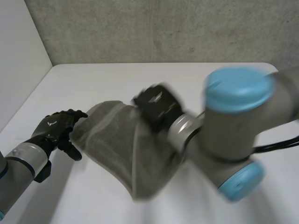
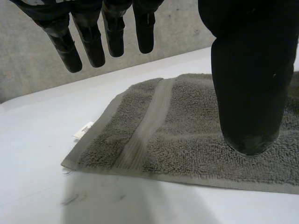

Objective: Fold the towel.

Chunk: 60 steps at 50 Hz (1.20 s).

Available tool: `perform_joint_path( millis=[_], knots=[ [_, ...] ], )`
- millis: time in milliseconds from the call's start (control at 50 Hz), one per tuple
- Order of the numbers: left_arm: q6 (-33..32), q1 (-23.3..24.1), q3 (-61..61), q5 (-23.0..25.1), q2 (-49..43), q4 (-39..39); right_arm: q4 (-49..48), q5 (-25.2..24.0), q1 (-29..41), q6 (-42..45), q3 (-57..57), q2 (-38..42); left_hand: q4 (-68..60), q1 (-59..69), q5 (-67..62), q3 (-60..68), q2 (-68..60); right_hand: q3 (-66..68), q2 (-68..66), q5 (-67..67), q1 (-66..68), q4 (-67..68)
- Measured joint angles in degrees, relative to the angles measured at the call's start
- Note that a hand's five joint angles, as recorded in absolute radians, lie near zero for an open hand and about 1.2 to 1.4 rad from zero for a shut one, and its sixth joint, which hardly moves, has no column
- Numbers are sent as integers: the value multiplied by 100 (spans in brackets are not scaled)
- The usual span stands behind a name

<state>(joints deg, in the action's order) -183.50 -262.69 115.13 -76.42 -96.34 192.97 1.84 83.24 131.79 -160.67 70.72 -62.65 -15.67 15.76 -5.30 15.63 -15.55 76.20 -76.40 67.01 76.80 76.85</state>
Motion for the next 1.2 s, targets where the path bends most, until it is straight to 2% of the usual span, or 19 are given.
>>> perform_joint_path(
  millis=[80,160,240,460,600,920,1080,1200],
  knots=[
    [-7,50,3,11,-34,12,-58,-21,-825,-955,225,-524,33,-37,29,-33,29,0,0,0,0,0],
    [-11,133,-28,35,-123,26,-120,-67,-1475,-1330,592,-887,129,-125,116,-135,132,6,0,0,3,0],
    [-16,296,-99,120,-294,36,-243,-121,-1917,-1407,1003,-1205,190,-183,169,-191,190,6,0,0,5,0],
    [-49,672,-385,257,-881,35,-863,-334,-2591,-1402,2005,-2159,212,-202,189,-212,212,6,0,0,5,0],
    [-63,724,-521,238,-1136,35,-1089,-432,-2862,-1399,2391,-2457,53,-70,-9,-43,28,6,0,0,6,0],
    [-55,719,-1282,92,-1793,113,-1103,-690,-3030,-1393,2855,-2599,-661,669,-709,673,-679,6,0,0,6,0],
    [-54,719,-1583,60,-2091,147,-1126,-804,-3167,-1389,2969,-2646,-2009,2017,-2042,2027,-2039,6,0,0,6,0],
    [-55,719,-1692,63,-2281,205,-1208,-807,-3213,-1389,3001,-2657,-2494,2507,-2520,2499,-2529,6,0,0,6,0]
  ],
)
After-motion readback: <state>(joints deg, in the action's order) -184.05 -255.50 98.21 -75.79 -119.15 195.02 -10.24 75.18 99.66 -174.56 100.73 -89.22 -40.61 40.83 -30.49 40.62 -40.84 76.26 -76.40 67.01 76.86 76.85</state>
